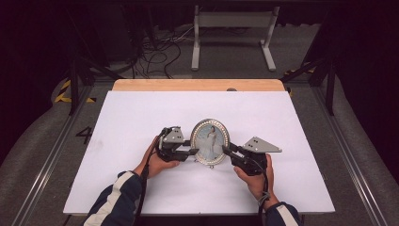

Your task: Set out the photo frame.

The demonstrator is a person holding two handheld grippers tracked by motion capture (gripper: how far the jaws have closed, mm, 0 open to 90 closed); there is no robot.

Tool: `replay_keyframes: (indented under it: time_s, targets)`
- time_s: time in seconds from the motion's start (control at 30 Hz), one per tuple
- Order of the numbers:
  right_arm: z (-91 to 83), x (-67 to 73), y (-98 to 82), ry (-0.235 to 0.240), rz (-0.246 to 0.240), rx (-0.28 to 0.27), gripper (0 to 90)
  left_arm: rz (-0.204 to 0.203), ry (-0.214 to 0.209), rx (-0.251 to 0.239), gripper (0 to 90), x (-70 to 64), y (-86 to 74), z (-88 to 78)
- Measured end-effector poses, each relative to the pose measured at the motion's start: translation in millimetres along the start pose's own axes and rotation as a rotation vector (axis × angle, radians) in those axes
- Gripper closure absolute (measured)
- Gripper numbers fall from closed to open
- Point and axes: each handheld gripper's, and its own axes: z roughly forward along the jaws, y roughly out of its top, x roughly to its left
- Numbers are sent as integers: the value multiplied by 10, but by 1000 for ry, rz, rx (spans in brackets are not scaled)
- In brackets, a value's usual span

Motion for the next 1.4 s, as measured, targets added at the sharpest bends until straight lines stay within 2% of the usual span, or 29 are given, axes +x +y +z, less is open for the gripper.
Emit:
replay_keyframes:
  time_s: [0.1, 0.27, 0.37, 0.4, 0.47, 0.7, 0.9, 1.4]
  targets:
    - [7, -9, 0, -6, -1, 1, 751, 23, 15, 0, 631, -17, 9, -23]
    - [-2, 2, -11, -9, -4, 1, 755, -7, 37, -80, 617, 14, 22, -83]
    - [-11, 10, -16, -9, 2, -4, 740, -16, 51, -109, 605, 32, 30, -116]
    - [-21, 21, -21, -18, 3, -13, 710, -15, 53, -116, 603, 39, 34, -122]
    - [-50, 40, -40, -32, 8, -29, 703, -36, 48, -128, 611, 51, 39, -142]
    - [-124, 69, -82, -42, 4, -36, 777, -17, 38, -124, 660, 50, 51, -129]
    - [-77, 64, -108, -45, 5, -19, 814, -15, 32, -116, 683, 60, 34, -152]
    - [-33, -13, -83, -51, 2, -18, 808, -26, 51, -109, 706, -25, 14, -196]
